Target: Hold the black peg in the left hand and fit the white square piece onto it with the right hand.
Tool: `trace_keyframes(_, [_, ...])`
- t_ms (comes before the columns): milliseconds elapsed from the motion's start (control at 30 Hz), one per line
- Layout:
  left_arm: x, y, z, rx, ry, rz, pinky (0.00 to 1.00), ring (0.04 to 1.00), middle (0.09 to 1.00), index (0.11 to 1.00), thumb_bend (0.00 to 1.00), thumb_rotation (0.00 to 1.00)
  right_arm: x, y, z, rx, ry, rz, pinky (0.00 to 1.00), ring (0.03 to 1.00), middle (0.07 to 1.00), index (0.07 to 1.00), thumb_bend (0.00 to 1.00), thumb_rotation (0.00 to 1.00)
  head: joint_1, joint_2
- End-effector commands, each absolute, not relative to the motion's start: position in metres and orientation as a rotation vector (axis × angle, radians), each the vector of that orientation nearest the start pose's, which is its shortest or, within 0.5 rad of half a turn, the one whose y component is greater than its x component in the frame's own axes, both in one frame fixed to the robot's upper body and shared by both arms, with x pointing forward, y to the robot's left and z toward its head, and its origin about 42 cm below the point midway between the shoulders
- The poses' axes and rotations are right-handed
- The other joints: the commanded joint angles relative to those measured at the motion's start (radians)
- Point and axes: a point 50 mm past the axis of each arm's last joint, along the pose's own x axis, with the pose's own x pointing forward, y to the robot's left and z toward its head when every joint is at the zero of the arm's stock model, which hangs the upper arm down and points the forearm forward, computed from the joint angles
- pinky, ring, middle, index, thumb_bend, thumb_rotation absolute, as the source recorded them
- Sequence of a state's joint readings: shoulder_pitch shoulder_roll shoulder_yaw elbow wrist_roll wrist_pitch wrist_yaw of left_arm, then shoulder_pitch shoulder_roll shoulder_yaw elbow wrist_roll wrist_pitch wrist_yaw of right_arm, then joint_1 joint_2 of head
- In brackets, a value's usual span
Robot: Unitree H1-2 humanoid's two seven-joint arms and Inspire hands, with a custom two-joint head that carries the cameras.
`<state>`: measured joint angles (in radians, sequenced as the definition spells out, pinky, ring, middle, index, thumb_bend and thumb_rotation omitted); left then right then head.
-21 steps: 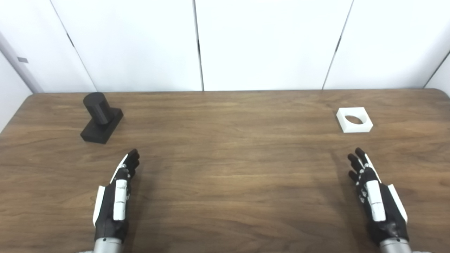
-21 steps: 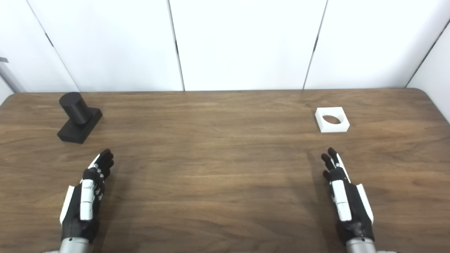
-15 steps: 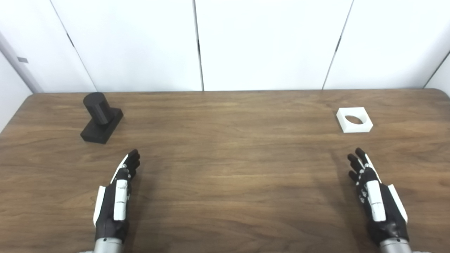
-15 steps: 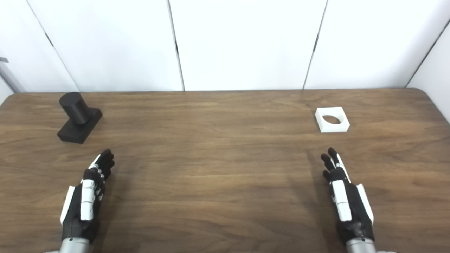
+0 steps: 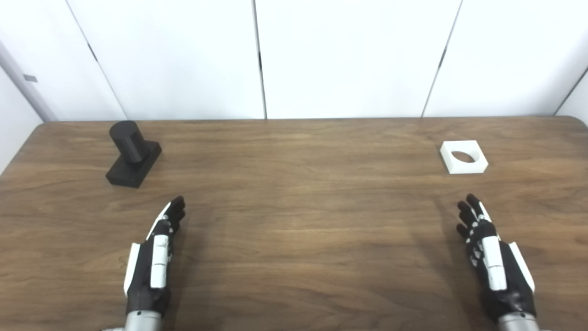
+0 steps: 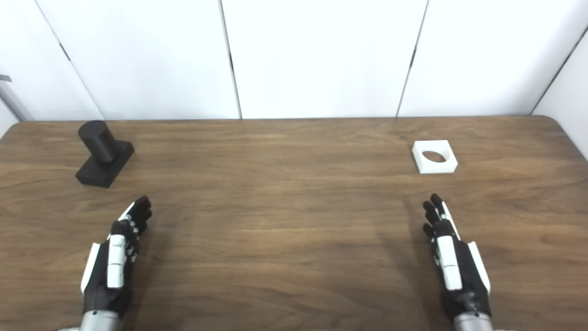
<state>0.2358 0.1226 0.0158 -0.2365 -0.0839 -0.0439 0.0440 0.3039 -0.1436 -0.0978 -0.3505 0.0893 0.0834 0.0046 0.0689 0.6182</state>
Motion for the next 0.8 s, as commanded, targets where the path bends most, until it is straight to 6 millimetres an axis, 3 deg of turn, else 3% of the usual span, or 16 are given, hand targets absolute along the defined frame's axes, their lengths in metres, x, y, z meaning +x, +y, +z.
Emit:
trace_keyframes(0, [0.203, 0.248, 0.113, 0.002, -0.098, 0.112, 0.97, 0.927, 0.922, 0.897, 0.66, 1.0, 0.178, -0.292, 0.126, -0.09, 0.015, -0.129, 1.0, 0.982, 0.964, 0.982, 0.55, 1.0, 0.039, -0.01])
trace_keyframes(167, [0.203, 0.239, 0.109, -0.001, -0.102, 0.124, 0.93, 0.896, 0.903, 0.902, 0.67, 1.0, 0.179, -0.298, 0.125, -0.092, 0.018, -0.119, 1.0, 0.991, 0.975, 0.997, 0.53, 1.0, 0.149, -0.042])
trace_keyframes(367, [0.204, 0.226, 0.105, -0.004, -0.095, 0.118, 0.9, 0.887, 0.889, 0.873, 0.64, 0.99, 0.18, -0.304, 0.122, -0.065, 0.027, -0.116, 1.0, 1.0, 0.99, 1.0, 0.59, 1.0, 0.235, -0.087])
trace_keyframes(633, [0.202, 0.212, 0.1, 0.01, -0.069, 0.117, 0.91, 0.904, 0.907, 0.887, 0.65, 1.0, 0.182, -0.314, 0.109, -0.1, 0.006, -0.136, 1.0, 0.953, 0.919, 0.935, 0.72, 1.0, 0.293, -0.137])
trace_keyframes(767, [0.202, 0.208, 0.099, 0.026, -0.072, 0.113, 0.91, 0.908, 0.912, 0.894, 0.64, 1.0, 0.183, -0.317, 0.104, -0.089, 0.007, -0.132, 1.0, 0.956, 0.916, 0.93, 0.73, 1.0, 0.301, -0.149])
